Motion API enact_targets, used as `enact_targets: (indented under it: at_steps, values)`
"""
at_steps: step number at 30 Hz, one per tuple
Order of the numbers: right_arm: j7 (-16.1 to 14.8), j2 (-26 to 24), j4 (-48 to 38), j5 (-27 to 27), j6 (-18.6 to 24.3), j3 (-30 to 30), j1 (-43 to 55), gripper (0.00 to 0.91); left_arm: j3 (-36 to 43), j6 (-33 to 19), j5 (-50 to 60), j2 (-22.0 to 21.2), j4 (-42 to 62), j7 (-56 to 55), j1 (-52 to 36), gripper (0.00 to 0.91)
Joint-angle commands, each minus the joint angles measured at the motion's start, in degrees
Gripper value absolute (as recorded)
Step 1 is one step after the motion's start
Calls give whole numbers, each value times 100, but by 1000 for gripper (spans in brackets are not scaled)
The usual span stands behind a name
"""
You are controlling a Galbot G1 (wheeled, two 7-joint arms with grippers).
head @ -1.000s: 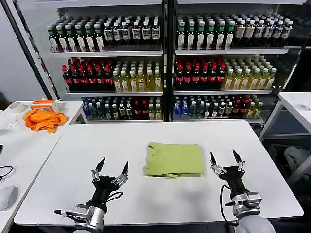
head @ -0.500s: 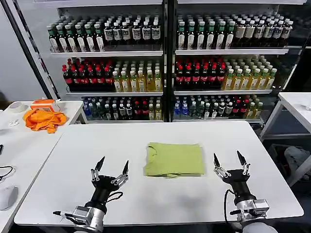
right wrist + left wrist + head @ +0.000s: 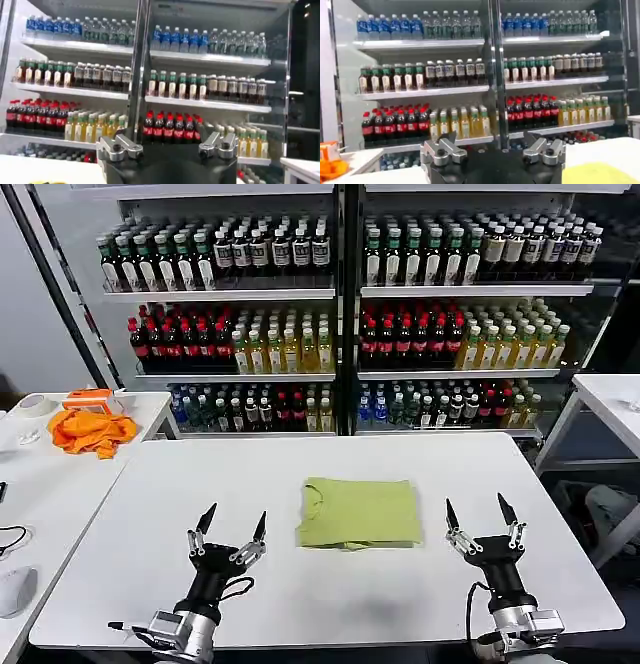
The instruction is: Fold and organize the clothes.
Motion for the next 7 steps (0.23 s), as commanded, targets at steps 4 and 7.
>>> enact_targets:
  at_steps: [4, 7]
  values:
    - [178, 55, 58, 54, 125, -26, -47, 907, -63, -134, 120, 60, -23, -58, 68, 907]
    - [192, 91, 26, 233, -5, -67, 12, 907, -161, -193, 89, 102, -84, -74, 121, 907]
